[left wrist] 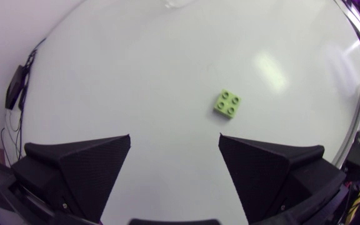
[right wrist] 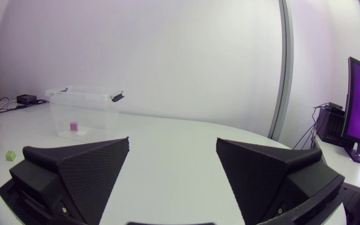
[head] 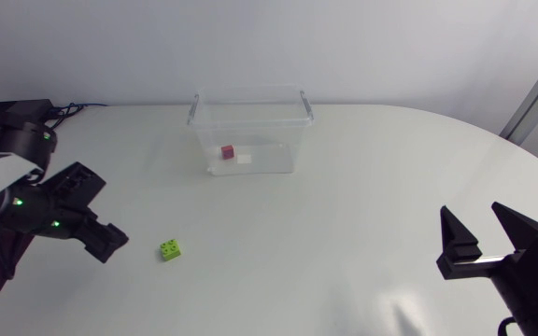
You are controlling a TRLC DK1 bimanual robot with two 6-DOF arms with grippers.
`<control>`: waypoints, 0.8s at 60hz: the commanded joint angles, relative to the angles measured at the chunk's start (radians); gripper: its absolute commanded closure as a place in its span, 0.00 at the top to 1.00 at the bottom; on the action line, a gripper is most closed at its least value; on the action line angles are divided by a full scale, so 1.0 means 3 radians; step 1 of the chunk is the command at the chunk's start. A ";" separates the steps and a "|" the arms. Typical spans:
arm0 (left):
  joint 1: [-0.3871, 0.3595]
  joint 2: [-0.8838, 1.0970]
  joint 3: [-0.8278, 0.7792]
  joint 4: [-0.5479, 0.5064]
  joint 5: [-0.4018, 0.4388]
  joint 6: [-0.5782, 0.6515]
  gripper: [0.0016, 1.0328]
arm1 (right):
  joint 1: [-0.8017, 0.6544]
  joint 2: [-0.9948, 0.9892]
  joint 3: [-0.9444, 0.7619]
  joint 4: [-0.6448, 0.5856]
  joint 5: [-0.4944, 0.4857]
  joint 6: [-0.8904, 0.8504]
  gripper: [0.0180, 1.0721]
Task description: Place the duplo bricks in the container
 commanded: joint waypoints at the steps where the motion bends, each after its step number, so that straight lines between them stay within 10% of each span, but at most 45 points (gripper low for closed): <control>1: -0.0108 0.0295 0.0076 -0.0170 0.0000 0.0294 0.96 | -0.0021 -0.0022 -0.0068 0.0028 0.0003 0.0073 0.96; 48: -0.0671 0.0837 0.0229 0.0075 0.0281 0.0718 0.96 | -0.0021 -0.0022 -0.0068 0.0023 -0.0002 0.0073 0.96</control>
